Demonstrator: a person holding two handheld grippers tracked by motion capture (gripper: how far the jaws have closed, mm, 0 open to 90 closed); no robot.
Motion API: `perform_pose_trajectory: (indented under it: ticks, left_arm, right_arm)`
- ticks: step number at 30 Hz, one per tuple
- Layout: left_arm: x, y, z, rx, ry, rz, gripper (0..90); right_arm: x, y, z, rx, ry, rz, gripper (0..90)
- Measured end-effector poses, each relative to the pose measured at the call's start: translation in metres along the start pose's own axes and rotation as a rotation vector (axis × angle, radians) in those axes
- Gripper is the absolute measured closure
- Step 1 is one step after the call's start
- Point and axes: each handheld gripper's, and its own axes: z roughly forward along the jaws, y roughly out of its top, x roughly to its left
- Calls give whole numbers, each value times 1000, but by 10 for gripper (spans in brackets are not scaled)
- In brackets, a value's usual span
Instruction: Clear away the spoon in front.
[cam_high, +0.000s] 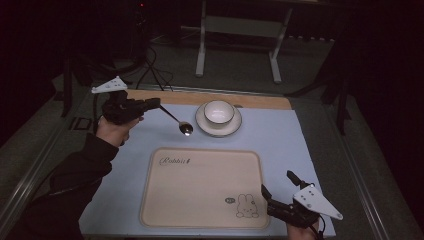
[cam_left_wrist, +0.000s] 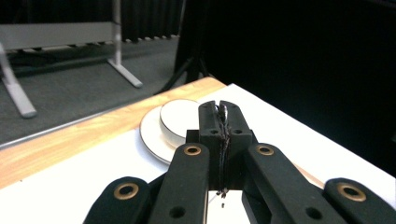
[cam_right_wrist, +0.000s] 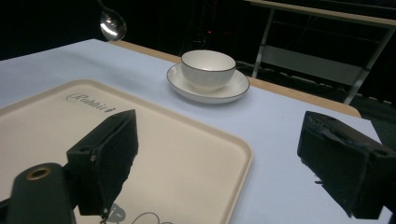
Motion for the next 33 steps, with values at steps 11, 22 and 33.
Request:
perform_pose_trajectory:
  ticks: [11, 22, 33]
  left_arm:
    - [-2, -7, -20, 60, -43, 28, 900]
    - [-5, -16, -36, 127, -117, 62, 900]
    - [-18, -23, -34, 274, -226, 131, 900]
  right_arm:
    - [1, 0, 0, -1, 0, -6, 123]
    - [2, 1, 1, 3, 4, -6, 123]
    - [3, 0, 2, 7, 11, -9, 123]
